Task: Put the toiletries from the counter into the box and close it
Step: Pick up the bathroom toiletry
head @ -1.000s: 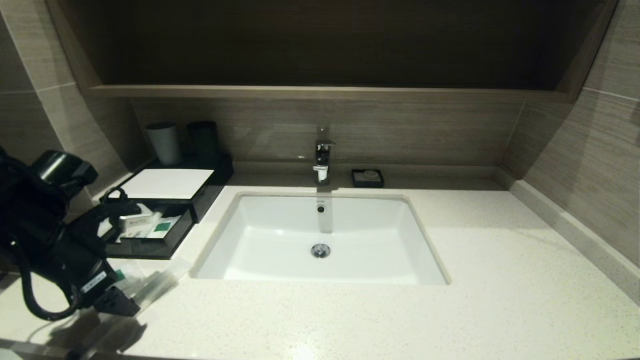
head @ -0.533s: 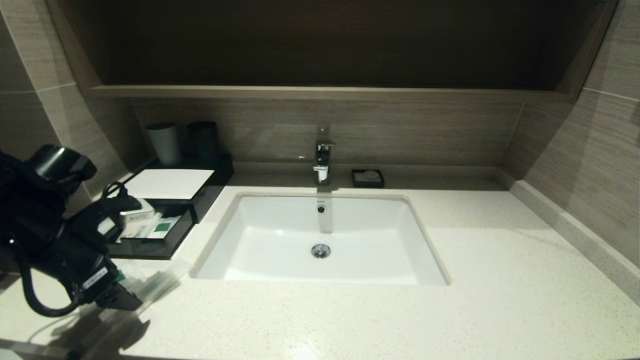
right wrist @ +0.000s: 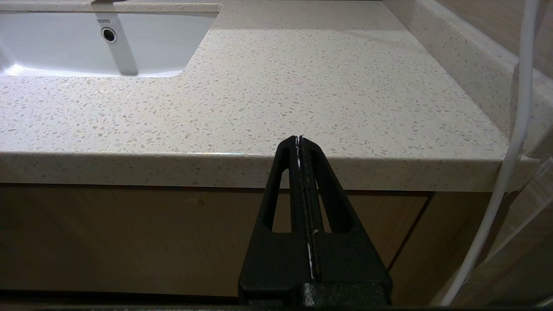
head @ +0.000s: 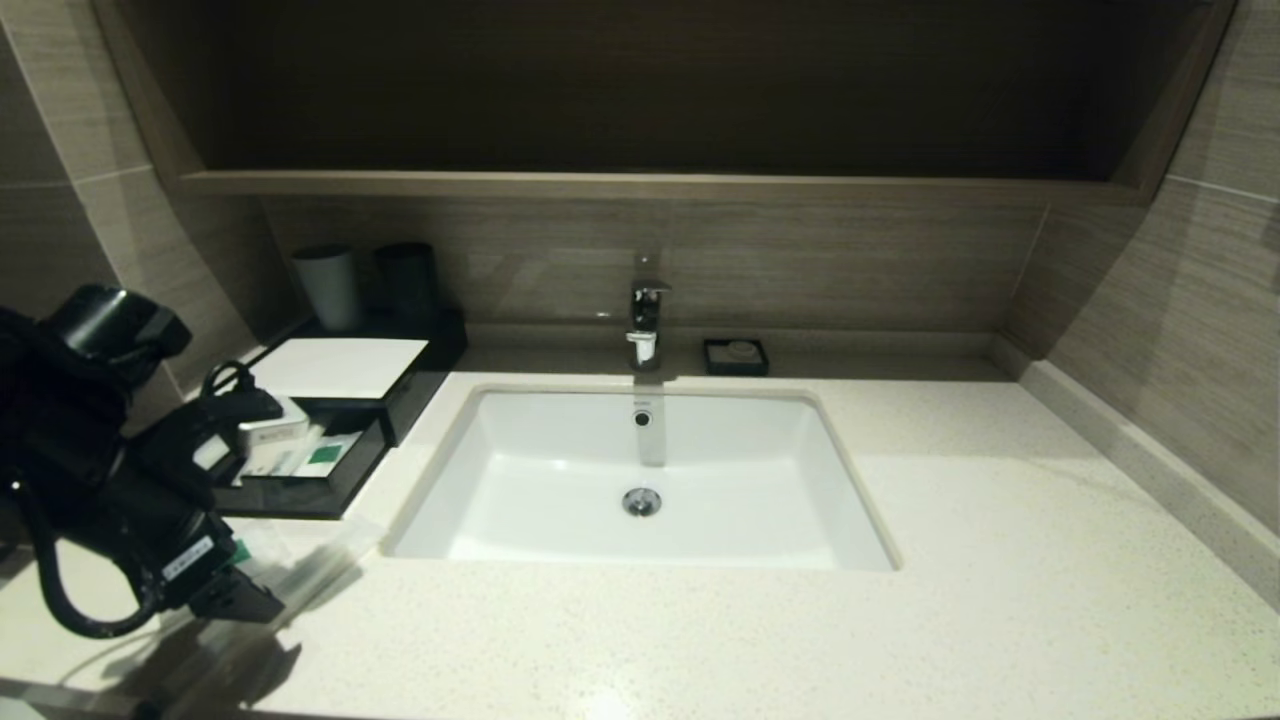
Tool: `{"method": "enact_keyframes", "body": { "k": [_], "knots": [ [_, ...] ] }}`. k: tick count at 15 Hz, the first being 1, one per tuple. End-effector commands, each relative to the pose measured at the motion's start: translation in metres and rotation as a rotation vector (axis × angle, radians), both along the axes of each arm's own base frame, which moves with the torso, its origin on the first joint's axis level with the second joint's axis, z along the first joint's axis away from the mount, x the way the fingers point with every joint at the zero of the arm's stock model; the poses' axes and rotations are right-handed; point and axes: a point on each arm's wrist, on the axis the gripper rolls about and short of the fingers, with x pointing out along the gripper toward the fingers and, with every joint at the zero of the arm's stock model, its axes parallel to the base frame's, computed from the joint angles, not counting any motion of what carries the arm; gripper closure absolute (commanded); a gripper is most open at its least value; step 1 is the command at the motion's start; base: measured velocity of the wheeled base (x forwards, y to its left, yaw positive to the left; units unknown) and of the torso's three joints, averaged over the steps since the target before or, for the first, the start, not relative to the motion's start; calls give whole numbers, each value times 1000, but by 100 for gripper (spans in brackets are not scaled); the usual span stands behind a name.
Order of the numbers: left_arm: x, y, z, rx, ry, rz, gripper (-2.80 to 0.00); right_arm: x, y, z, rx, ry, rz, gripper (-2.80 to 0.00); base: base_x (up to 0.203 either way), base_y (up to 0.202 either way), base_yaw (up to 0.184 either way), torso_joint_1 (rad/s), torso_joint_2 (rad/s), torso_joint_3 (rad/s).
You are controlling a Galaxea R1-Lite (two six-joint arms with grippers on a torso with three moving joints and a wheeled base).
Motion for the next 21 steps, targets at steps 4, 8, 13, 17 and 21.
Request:
{"method": "enact_keyframes", "body": {
  "k": [4, 8, 13, 17, 21],
  "knots": [
    [-5, 0, -9, 8, 43, 0, -280, 0, 0, 0, 0, 0, 0, 0, 0, 0, 0, 0, 0, 0],
    [-5, 0, -12, 6, 56, 1, -280, 0, 0, 0, 0, 0, 0, 0, 0, 0, 0, 0, 0, 0],
    [-3, 0, -17, 0, 75, 2, -280, 0, 0, 0, 0, 0, 0, 0, 0, 0, 0, 0, 0, 0],
    [-3, 0, -23, 2, 100, 4, -280, 0, 0, 0, 0, 0, 0, 0, 0, 0, 0, 0, 0, 0],
    [-5, 0, -24, 2, 107, 4, -280, 0, 0, 0, 0, 0, 0, 0, 0, 0, 0, 0, 0, 0]
  ]
}}
